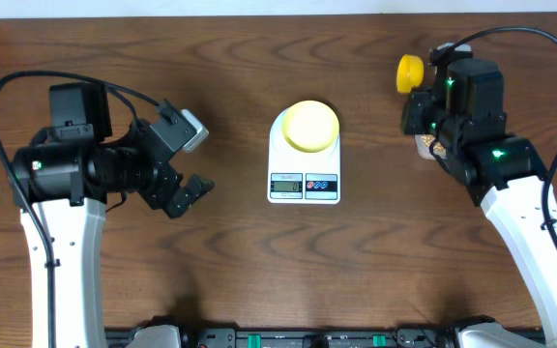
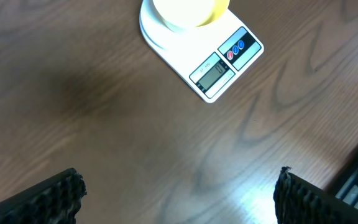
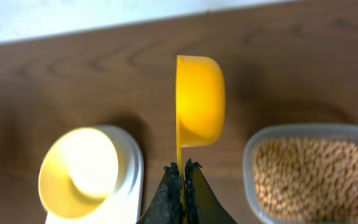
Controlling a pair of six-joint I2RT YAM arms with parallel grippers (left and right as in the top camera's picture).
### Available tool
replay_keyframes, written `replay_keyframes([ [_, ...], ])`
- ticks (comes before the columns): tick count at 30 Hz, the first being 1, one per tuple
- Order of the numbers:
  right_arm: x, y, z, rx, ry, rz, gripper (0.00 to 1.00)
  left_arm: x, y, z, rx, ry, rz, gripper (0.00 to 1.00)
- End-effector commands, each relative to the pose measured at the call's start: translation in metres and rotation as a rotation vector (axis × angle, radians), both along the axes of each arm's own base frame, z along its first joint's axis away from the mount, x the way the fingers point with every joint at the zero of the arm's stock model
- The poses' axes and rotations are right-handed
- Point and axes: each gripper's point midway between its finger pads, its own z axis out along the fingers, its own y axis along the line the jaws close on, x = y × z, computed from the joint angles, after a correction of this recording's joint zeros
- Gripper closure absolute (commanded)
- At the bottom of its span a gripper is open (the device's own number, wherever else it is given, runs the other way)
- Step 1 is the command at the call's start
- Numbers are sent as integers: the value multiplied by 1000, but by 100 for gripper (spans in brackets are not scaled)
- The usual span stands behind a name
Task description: Scoop item into bowl and weigh 50g on scale
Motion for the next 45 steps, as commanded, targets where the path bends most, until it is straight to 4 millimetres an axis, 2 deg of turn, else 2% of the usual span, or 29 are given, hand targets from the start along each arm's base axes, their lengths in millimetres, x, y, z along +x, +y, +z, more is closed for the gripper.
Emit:
replay_keyframes([
  [1,-11,5,-7,19,52,39,99,6,-3,-2,-1,-31,-61,1],
  [4,-30,2,-16,4,126,45,99,14,-2,-6,-2,-34,-61,1],
  [7,-45,-2,-16,-40,150,80,99,17,-4,-10,-18,-14,-63,1],
  [16,-76,-29,11,-42,120,29,99,18,-16,-16,-79,30,-89,1],
  [22,-92,-44,12,-97,137,44,99,10,-34,-21,-71,53,-152,1],
  [27,-92,-56,10,-130,148,12,99,3,-39,-32,-40,82,-179,1],
  [35,-91,-72,10,-131,150,-40,99,0,-41,-33,-42,95,-184,1],
  [45,-92,-69,10,-142,148,4,99,0,-41,-33,-41,95,-184,1],
])
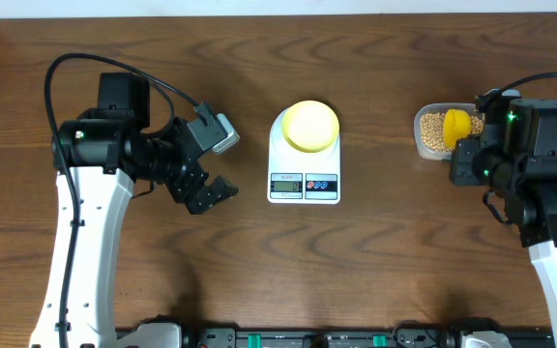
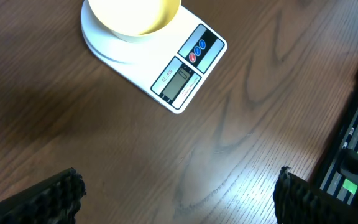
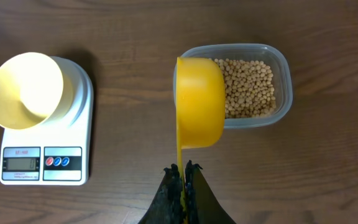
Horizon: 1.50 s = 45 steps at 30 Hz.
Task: Scoop item into bowl and weigh 50g on scale
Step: 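Lower the yellow scoop into the chickpea tub with the right gripper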
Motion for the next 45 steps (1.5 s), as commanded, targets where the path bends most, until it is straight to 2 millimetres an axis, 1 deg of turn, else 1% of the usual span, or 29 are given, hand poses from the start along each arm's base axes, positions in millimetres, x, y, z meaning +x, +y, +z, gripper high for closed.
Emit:
replay_keyframes([
  [1,-2,-3,1,-28,-5,33,99,-3,-1,-3,4,5,-14,1],
  [6,-4,-11,-1,-31,10,12,99,-3,-1,-3,4,5,-14,1],
  [10,-4,-14,-2,-31,13,0,99,2,0,-2,8,-17,-13,1],
  [13,-4,-14,-2,-31,13,0,99,4,1,-2,16,-21,-5,1],
  [18,-4,-14,-2,-31,13,0,99,7,11,-7,69,-12,39,1],
  [27,-5,-11,-2,-20,15,15,99,7,10,-7,68,-7,41,1],
  [31,-10,-13,-6,-82,38,79,99,7,11,-7,68,-7,41,1],
  [33,-13,-18,-9,-122,55,93,99,7,11,-7,68,-7,41,1],
  [36,-12,-32,-12,-187,71,69,99,7,11,-7,68,-7,41,1],
  [39,-6,-43,-18,-255,92,78,99,7,11,-7,68,-7,41,1],
  [42,3,-49,-26,-306,111,93,99,7,11,-7,68,-6,41,1],
  [45,8,-59,-33,-352,141,69,99,7,11,-7,68,-7,41,1],
])
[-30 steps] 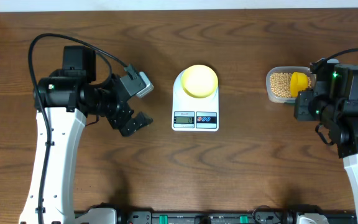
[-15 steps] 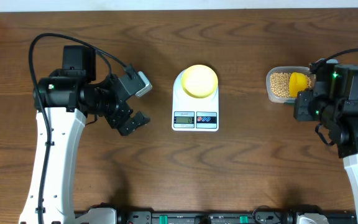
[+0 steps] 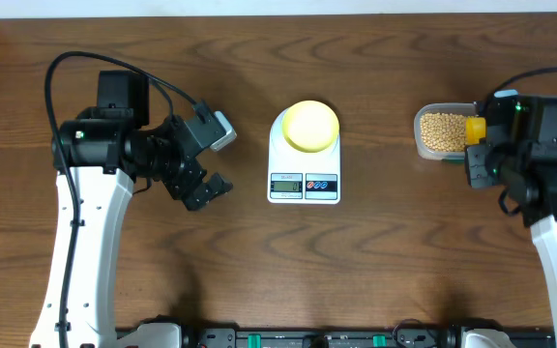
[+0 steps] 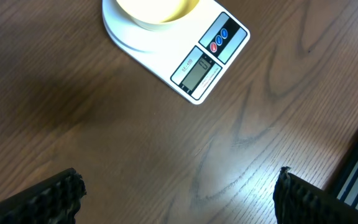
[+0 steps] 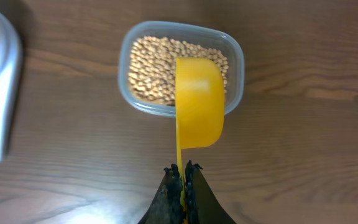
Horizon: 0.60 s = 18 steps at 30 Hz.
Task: Scoop item into bowl and weigh 50g on scale
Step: 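Lower the yellow scoop into the chickpea tub with the right gripper, then drag the scoop through the chickpeas to fill it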
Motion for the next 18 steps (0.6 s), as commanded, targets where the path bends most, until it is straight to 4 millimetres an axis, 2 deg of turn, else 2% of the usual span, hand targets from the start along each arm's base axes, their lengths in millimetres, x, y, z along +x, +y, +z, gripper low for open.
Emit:
replay_keyframes([
  [1,4,-18,-6,-108,31,-18,99,-2,-1,-3,-3,19,8,1],
  [8,15,-20,-13,-119,32,-23,99,-2,-1,-3,-3,19,8,1],
  [14,18,-20,-30,-118,87,-21,99,-2,-1,-3,-3,19,8,1],
  [18,33,-21,-39,-106,77,-40,99,-2,-1,-3,-3,19,8,1],
])
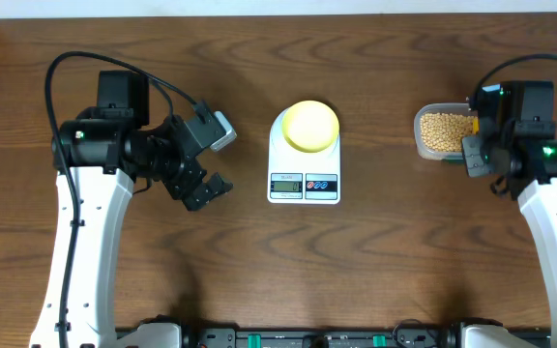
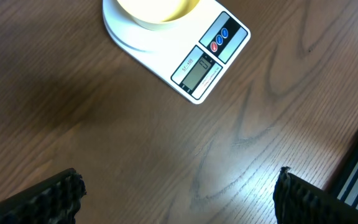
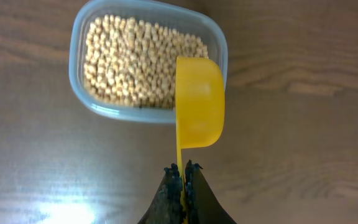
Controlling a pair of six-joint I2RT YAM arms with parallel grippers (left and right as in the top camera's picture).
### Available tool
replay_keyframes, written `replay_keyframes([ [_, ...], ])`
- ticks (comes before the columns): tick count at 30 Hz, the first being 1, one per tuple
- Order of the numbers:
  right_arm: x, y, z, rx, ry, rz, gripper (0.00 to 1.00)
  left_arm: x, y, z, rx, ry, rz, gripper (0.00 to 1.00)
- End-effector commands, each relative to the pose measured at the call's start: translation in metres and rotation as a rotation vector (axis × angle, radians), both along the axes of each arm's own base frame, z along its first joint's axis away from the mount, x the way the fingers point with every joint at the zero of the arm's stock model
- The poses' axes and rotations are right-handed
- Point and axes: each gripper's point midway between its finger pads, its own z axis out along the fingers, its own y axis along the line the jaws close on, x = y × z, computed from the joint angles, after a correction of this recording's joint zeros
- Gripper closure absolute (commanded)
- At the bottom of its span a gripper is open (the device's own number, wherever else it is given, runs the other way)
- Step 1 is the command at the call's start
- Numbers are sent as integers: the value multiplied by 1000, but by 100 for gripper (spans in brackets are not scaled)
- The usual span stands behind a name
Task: Scoop item into bowl and weigh 50g on scale
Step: 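Drag the scoop through the chickpeas to fill it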
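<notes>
A yellow bowl (image 1: 310,125) sits on the white scale (image 1: 304,183) at the table's middle; both also show in the left wrist view, bowl (image 2: 157,9) and scale (image 2: 194,59). A clear tub of soybeans (image 3: 143,62) stands at the right, also seen from overhead (image 1: 438,132). My right gripper (image 3: 182,167) is shut on the thin handle of a yellow scoop (image 3: 199,102), whose cup hangs on its side over the tub's near right rim. My left gripper (image 2: 179,186) is open over bare wood, left of the scale.
The wooden table (image 1: 356,271) runs to a white wall along the far edge. Black equipment with green lights lines the near edge. Cables loop from both arms.
My right gripper with the scoop has shifted a little, so the tub now sits up and left of the scoop's cup in its view. The left arm has not moved.
My right gripper first held the scoop near the table's far edge between scale and tub. It then stood by the tub's left side, later over its right part, and now at its near right rim. The left gripper stayed open left of the scale.
</notes>
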Motion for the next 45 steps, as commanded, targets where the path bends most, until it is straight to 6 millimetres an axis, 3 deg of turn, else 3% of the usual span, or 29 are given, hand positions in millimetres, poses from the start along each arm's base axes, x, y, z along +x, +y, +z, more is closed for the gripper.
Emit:
replay_keyframes([
  [1,10,-4,-10,-5,6,-18,99,-2,-1,-3,-4,19,8,1],
  [22,40,-6,-51,15,39,-64,99,-2,-1,-3,-4,19,8,1],
  [31,42,-10,-75,12,99,-75,99,-2,-1,-3,-4,19,8,1],
  [40,44,17,-83,174,110,-2,99,-2,-1,-3,-4,19,7,1],
  [45,43,15,-83,241,110,-8,99,-2,-1,-3,-4,19,7,1],
])
